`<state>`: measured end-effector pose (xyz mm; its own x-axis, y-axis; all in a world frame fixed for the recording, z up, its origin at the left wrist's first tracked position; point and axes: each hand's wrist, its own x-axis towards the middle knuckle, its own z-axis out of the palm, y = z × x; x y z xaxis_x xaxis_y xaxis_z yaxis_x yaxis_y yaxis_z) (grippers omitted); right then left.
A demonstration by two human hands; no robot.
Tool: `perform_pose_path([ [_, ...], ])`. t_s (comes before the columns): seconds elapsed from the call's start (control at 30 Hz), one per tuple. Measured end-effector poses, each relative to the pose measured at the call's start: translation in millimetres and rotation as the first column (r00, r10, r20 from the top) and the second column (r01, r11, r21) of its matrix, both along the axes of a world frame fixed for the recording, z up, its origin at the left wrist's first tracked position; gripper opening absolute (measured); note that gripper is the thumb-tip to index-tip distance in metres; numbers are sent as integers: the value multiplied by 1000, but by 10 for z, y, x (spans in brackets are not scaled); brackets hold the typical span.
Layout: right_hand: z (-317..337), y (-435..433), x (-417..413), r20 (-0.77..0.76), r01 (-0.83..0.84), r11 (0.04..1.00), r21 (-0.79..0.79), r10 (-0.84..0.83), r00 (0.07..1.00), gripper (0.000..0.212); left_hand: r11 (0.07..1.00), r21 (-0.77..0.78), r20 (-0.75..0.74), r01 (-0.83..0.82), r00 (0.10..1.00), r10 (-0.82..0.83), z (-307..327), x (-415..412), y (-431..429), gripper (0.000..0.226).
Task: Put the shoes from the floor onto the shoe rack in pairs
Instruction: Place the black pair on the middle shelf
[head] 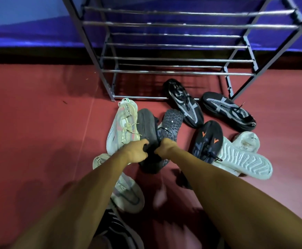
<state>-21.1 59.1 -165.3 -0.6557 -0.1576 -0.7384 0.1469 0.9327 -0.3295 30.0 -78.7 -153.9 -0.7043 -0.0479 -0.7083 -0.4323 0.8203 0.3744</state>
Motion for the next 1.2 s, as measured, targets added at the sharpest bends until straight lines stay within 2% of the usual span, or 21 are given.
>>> perform_pose_path([
  [0.17,458,56,-121,54,44,980,-192,-34,998,17,999,-21,-59,41,997,-42,254,-33,-45,58],
  [0.3,936,126,-265,79,199,911,-360,-183,980,21,979,-125,-117,161,978,-175,658,-53,-89,77],
  [0.37,1197,155,-337,120,260,876,-406,-231,966,18,974,-138,-152,182,967,-203,887,-68,-115,87],
  [0.43,1485,178,-402,190,309,842,-441,-249,950,25,977,-120,-211,178,957,-201,1142,-74,-130,91],
  [0.5,1777,205,-444,258,330,827,-455,-233,938,30,982,-82,-317,169,930,-186,1393,-92,-143,80],
  [0.6,2230,255,-472,296,362,799,-480,-241,924,34,990,-50,-467,133,873,-141,1819,-129,-164,47],
  [0.7,2632,290,-508,134,282,810,-515,-249,959,36,997,-19,-486,69,871,-69,2225,-233,-196,20],
  [0.87,3123,427,-630,-82,77,842,-534,-142,987,25,1000,-5,-529,-20,849,14,2902,-411,-250,23],
  [0.97,3213,495,-681,-299,-101,875,-473,-51,953,14,979,195,-504,-63,850,155,3199,-442,-213,23],
  [1.07,3135,517,-654,-314,-171,864,-473,16,949,12,942,318,-438,-103,866,243,3320,-408,-145,23],
  [1.2,3004,519,-651,-269,-79,848,-524,-77,960,15,913,394,-367,-104,893,261,3127,-389,-185,16],
])
